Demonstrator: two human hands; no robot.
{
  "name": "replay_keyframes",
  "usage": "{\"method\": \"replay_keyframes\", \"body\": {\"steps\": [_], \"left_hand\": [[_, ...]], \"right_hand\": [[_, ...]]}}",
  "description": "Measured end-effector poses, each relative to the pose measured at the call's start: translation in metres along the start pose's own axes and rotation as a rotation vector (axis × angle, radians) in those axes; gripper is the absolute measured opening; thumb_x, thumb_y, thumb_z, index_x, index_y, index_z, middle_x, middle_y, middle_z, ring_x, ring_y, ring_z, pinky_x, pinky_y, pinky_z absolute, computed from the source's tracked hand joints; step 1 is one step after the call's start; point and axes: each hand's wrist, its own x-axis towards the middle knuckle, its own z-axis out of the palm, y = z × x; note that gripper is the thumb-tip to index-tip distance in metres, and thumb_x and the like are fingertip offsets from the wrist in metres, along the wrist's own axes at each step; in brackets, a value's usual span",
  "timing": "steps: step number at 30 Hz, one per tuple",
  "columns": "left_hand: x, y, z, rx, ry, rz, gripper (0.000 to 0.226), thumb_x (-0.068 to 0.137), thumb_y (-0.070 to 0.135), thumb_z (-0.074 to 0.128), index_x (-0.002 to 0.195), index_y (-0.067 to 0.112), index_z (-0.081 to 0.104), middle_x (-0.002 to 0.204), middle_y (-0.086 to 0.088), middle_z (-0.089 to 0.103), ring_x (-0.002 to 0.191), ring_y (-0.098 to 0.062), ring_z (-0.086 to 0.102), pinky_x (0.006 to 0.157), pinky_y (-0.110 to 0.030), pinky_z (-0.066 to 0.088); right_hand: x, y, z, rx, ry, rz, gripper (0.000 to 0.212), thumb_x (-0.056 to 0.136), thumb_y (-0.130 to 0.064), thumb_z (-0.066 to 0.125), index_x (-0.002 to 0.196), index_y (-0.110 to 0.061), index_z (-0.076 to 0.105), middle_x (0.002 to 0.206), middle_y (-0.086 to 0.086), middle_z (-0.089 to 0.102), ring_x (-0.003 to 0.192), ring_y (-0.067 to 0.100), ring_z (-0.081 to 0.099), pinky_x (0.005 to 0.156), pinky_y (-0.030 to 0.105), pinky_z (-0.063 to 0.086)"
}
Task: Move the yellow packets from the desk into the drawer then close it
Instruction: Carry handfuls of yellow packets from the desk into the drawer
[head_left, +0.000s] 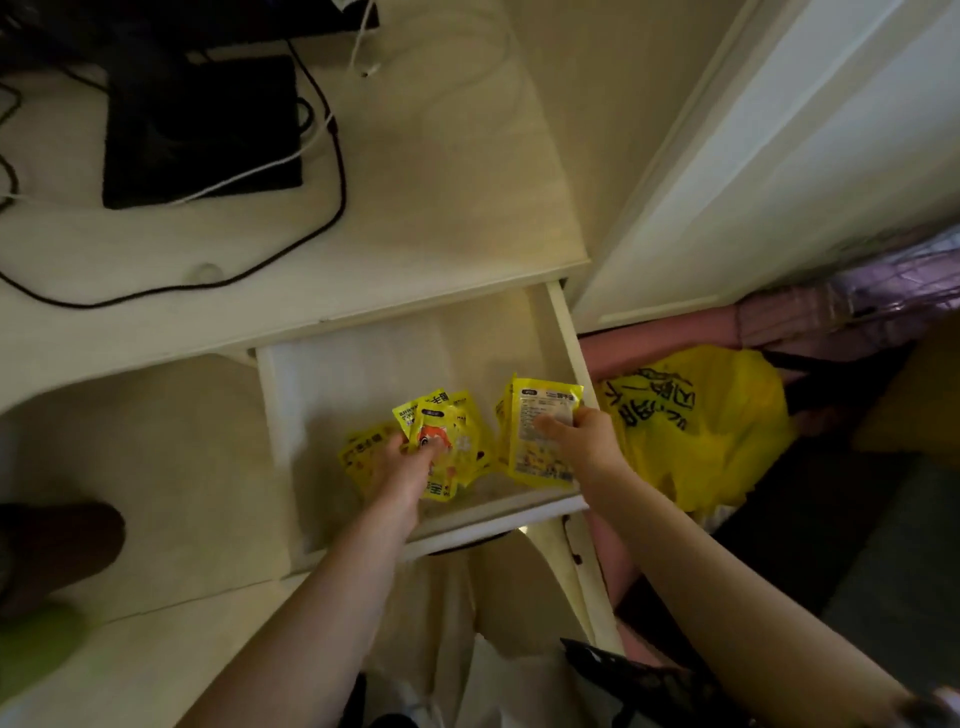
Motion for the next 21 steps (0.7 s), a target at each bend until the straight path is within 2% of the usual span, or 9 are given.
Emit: {"method": "replay_keyframes", "body": {"steps": [2,3,6,10,12,14,17,19,21], "left_hand": [[0.012,-0.006,0.005,0.083,0.015,-0.012,0.03,0.081,0.029,0.072,0.108,0.019,0.064,0.112,-0.007,0.067,0.098,-0.026,0.063,0.087,-0.039,0.05],[0.02,-0.011,0.006,0.124,0.023,-0.026,0.041,0.08,0.034,0.073,0.116,0.018,0.062,0.117,-0.008,0.065,0.102,-0.027,0.062,0.09,-0.041,0.05],[0.037,-0.021,0.006,0.206,0.05,-0.057,0.059,0.08,0.039,0.072,0.13,0.015,0.055,0.129,-0.011,0.059,0.112,-0.031,0.058,0.096,-0.046,0.048],[0.055,-0.028,0.007,0.278,0.075,-0.063,0.051,0.086,0.033,0.067,0.126,0.003,0.055,0.126,-0.019,0.059,0.113,-0.036,0.057,0.088,-0.04,0.046],[0.059,-0.03,0.008,0.295,0.063,-0.061,0.046,0.087,0.032,0.065,0.122,0.004,0.059,0.123,-0.02,0.06,0.109,-0.036,0.058,0.087,-0.04,0.046],[0.062,-0.032,0.006,0.324,0.046,-0.044,0.036,0.088,0.03,0.063,0.115,0.005,0.064,0.114,-0.021,0.065,0.099,-0.034,0.062,0.077,-0.033,0.043],[0.063,-0.032,0.0,0.379,0.048,-0.026,0.032,0.092,0.022,0.06,0.116,0.003,0.064,0.11,-0.022,0.067,0.089,-0.03,0.062,0.066,-0.029,0.044],[0.061,-0.03,-0.006,0.411,0.05,-0.029,0.033,0.093,0.018,0.058,0.122,0.003,0.061,0.114,-0.017,0.066,0.082,-0.018,0.058,0.057,-0.023,0.039],[0.059,-0.028,-0.014,0.418,0.049,-0.028,0.034,0.092,0.017,0.059,0.124,0.006,0.061,0.118,-0.012,0.065,0.09,-0.017,0.059,0.067,-0.024,0.041]], "right_hand": [[0.023,-0.002,0.008,-0.081,-0.025,0.008,0.011,0.091,-0.012,0.06,0.101,-0.012,0.066,0.091,0.004,0.068,0.081,0.019,0.065,0.063,0.03,0.055],[0.033,-0.002,0.013,-0.115,-0.037,0.015,0.013,0.092,-0.012,0.059,0.103,-0.012,0.065,0.093,0.004,0.067,0.084,0.02,0.065,0.066,0.032,0.056],[0.06,0.001,0.025,-0.206,-0.076,0.05,0.023,0.091,-0.012,0.059,0.113,-0.009,0.063,0.108,0.007,0.068,0.1,0.025,0.065,0.088,0.044,0.055],[0.087,0.011,0.033,-0.242,-0.122,0.13,0.021,0.091,-0.008,0.058,0.111,-0.006,0.063,0.115,0.015,0.067,0.103,0.031,0.066,0.091,0.048,0.054],[0.092,0.015,0.032,-0.288,-0.11,0.165,0.026,0.092,-0.009,0.056,0.117,-0.004,0.06,0.118,0.016,0.065,0.107,0.034,0.064,0.088,0.041,0.053],[0.098,0.019,0.029,-0.358,-0.088,0.165,0.032,0.093,-0.007,0.053,0.124,-0.001,0.055,0.122,0.018,0.062,0.113,0.035,0.06,0.083,0.035,0.049],[0.1,0.022,0.025,-0.517,-0.071,0.155,0.029,0.094,-0.004,0.047,0.12,-0.003,0.059,0.123,0.018,0.062,0.113,0.033,0.059,0.093,0.04,0.05],[0.098,0.021,0.026,-0.605,-0.108,0.128,0.027,0.094,-0.006,0.049,0.118,-0.004,0.06,0.12,0.017,0.063,0.111,0.033,0.059,0.097,0.043,0.049],[0.096,0.02,0.027,-0.716,-0.145,0.09,0.027,0.095,-0.012,0.049,0.118,-0.004,0.059,0.118,0.018,0.064,0.106,0.032,0.06,0.094,0.042,0.049]]}}
